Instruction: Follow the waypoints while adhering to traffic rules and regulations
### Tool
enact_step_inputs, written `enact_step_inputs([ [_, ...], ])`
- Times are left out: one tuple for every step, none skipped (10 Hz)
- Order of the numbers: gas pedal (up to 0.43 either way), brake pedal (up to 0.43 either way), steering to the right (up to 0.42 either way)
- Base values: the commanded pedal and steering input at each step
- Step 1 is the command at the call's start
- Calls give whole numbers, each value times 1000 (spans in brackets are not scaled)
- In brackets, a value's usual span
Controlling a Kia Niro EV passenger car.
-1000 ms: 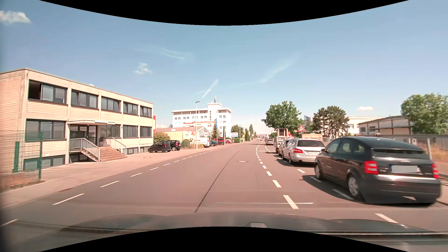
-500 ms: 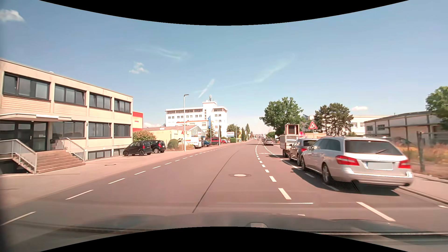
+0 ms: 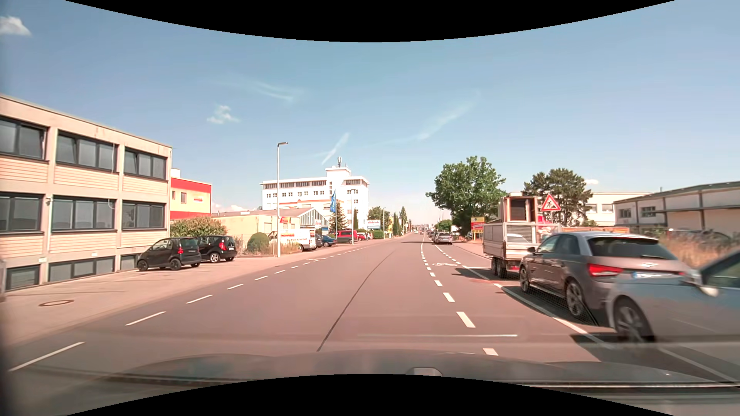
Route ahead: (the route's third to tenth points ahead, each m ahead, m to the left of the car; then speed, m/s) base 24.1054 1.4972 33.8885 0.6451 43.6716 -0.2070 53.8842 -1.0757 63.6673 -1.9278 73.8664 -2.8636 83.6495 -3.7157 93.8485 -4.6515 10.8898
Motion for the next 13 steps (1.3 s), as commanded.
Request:
enact_step_inputs([
  [28, 0, 12],
  [28, 0, 12],
  [28, 0, 12],
  [28, 0, 12],
  [28, 0, 12],
  [28, 0, 11],
  [28, 0, 10],
  [28, 0, 10],
  [28, 0, 10],
  [28, 0, 10],
  [28, 0, 9],
  [28, 0, 9],
  [28, 0, 9],
])
